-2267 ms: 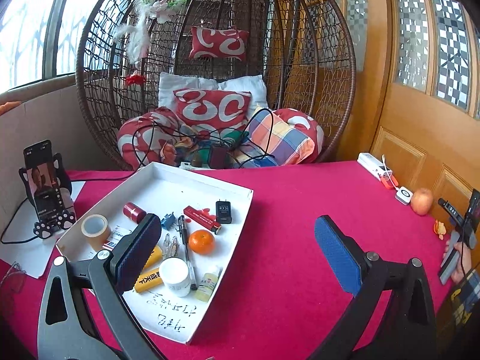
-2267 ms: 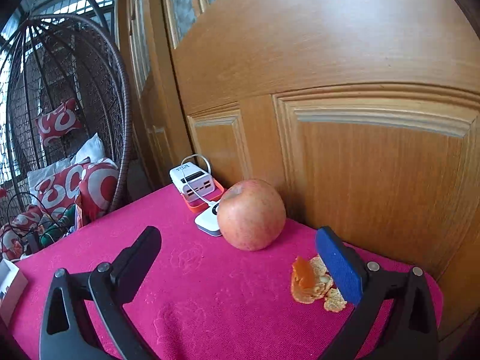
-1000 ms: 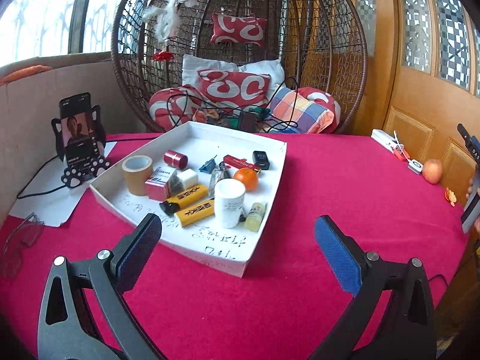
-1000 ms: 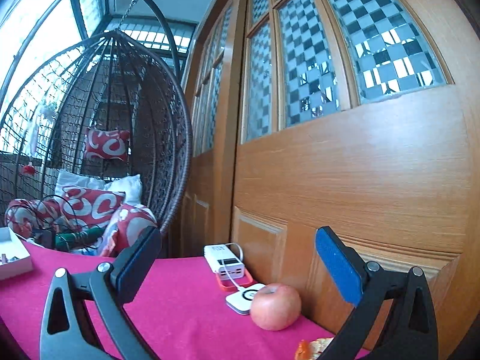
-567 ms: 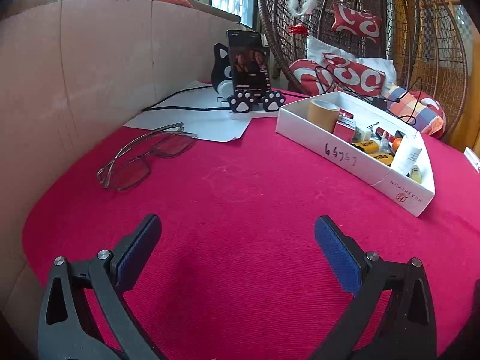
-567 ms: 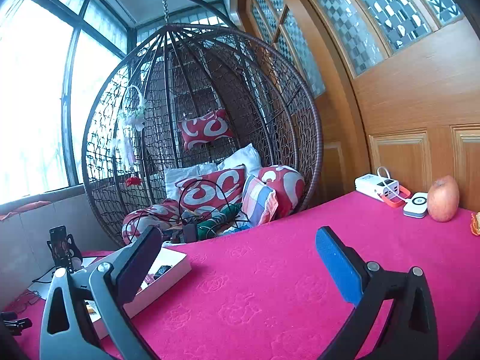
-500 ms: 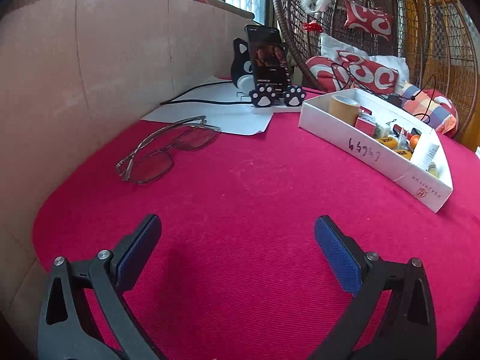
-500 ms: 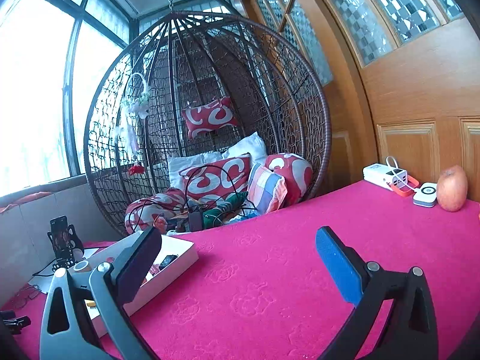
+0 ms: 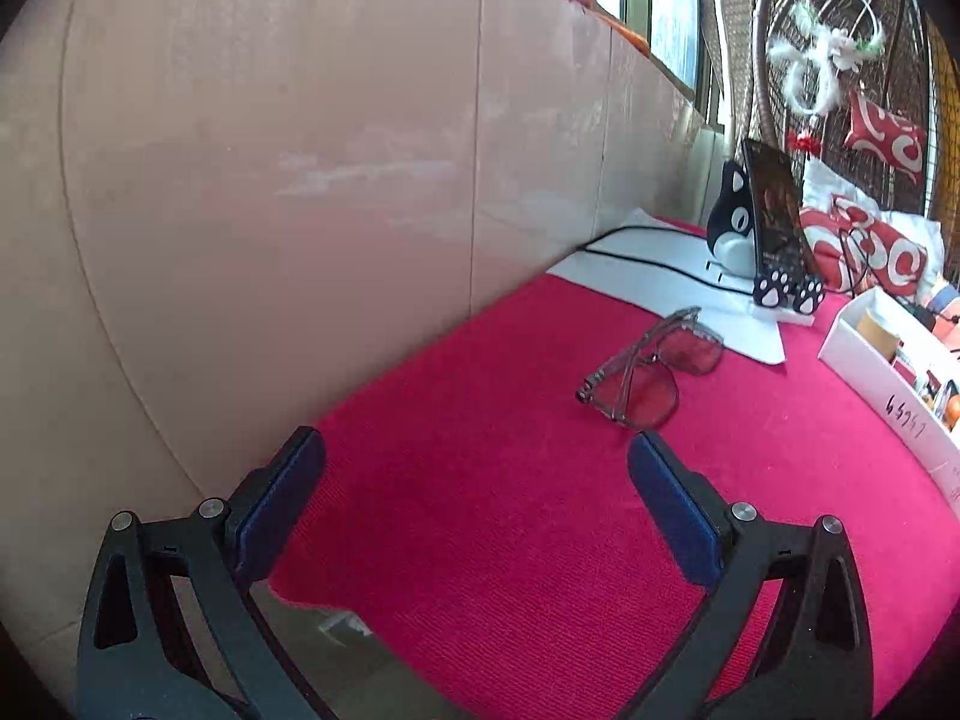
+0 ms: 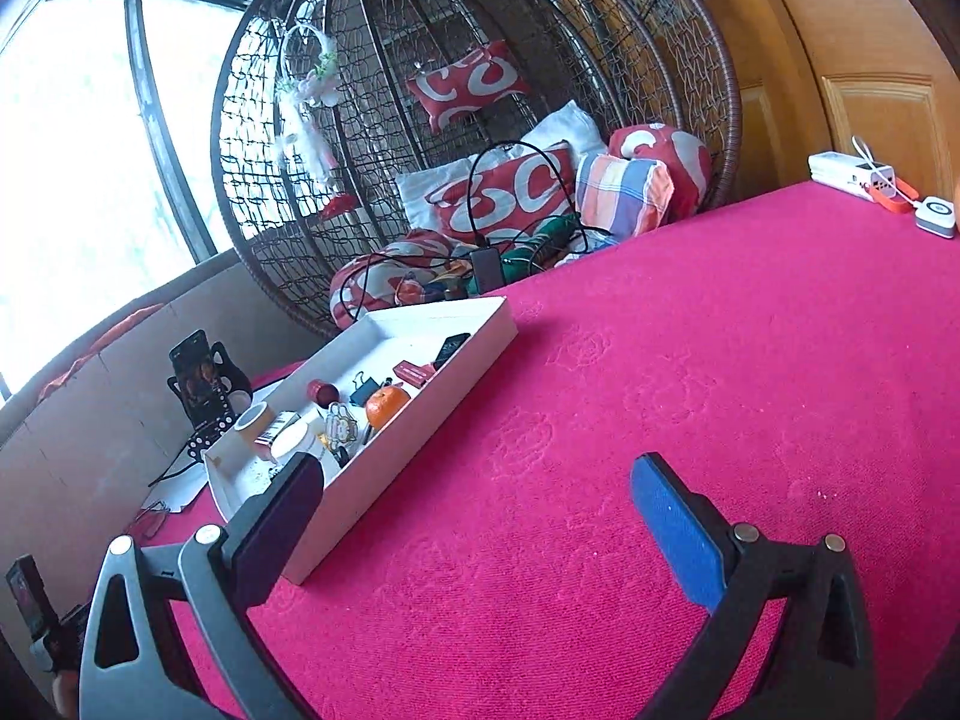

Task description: Organize rigid objects

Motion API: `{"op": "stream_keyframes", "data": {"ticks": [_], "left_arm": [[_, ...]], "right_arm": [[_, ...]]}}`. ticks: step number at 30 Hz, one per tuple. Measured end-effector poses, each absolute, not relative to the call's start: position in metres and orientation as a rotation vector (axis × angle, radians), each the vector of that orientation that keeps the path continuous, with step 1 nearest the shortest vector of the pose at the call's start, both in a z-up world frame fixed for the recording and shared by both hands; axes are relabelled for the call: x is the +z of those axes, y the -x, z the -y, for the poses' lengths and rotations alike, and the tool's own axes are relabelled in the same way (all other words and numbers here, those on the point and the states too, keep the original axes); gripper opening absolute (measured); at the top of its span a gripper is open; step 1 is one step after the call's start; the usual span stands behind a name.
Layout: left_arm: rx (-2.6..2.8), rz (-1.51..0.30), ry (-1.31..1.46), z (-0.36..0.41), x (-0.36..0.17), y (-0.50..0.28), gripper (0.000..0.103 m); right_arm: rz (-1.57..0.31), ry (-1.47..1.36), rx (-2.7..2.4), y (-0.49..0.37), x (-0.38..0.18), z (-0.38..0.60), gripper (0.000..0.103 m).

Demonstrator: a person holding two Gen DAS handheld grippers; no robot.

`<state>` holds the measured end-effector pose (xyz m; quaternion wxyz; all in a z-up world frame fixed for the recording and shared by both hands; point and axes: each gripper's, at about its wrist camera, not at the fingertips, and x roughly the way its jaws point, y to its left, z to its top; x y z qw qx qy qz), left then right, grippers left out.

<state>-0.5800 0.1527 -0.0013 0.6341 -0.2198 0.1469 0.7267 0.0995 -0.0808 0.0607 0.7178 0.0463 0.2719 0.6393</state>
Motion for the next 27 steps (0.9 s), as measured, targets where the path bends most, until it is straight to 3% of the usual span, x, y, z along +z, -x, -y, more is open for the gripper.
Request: {"op": "stream_keyframes", "data": {"ticks": [4,8,14,22,27], "left_arm": [[1.617,-0.209,0.510,-0.144,0.017,0.591,0.102],[1.616,-0.293,0.521,-0.165,0.006,0.573,0.102],[1.781,-0.460,0.542,-0.184,-0.024,0.583,0.102],[1.806,-0.411,0.562,-0.176,-0.020,0.607,0.102],[1.761,-0.286,0.518,-0.161,0.011,0.606,0.102]], "right_arm": [[-0.441,-0.106,1.500,-0.078,0.090,0.060,0.103],[-0.291,-0.016,1.600,-0.023,0.079,0.037,0.103],[-0.343,0.079,1.710,0.029,0.066,0.010,0.103],[-0.309,0.139,1.946,0.100,0.069,0.027,0.103],[-0.239,0.002,1.823,0.036,0.093,0.044,0.103]]}}
